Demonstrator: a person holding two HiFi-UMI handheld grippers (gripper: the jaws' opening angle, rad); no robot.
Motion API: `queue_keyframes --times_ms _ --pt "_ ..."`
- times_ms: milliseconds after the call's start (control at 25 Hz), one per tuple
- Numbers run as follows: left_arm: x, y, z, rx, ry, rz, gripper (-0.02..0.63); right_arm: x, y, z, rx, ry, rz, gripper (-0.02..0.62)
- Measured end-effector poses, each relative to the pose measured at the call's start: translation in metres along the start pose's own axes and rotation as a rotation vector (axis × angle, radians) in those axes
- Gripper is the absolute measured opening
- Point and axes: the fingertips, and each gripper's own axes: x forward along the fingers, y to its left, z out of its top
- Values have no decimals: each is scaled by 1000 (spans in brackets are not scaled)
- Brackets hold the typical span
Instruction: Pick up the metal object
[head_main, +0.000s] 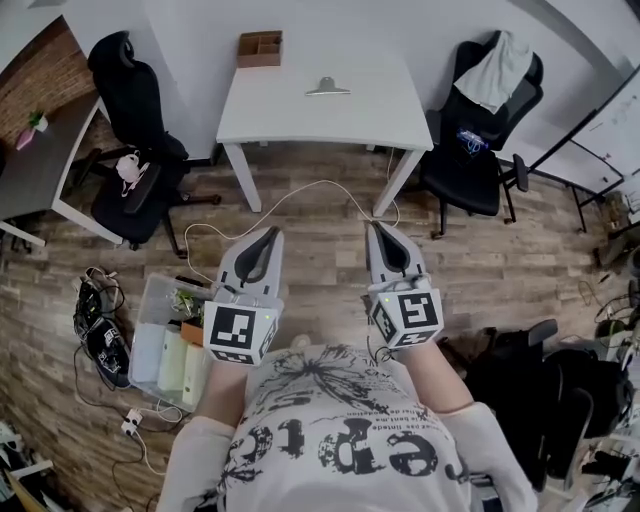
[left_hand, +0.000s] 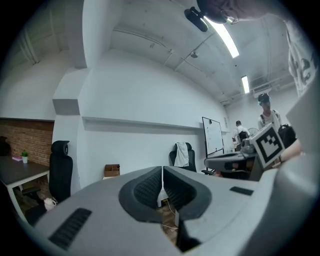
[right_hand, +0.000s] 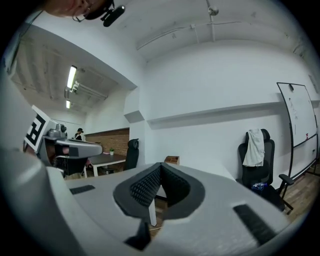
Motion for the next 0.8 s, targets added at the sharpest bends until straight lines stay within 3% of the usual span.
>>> queue_keyframes --times_ms 480,800 --pt "8 68 -32 -55 41 25 11 64 20 -29 -6 76 -17 -8" --pt "70 108 -53 -67 77 92 11 146 -6 -44 -1 93 49 -8"
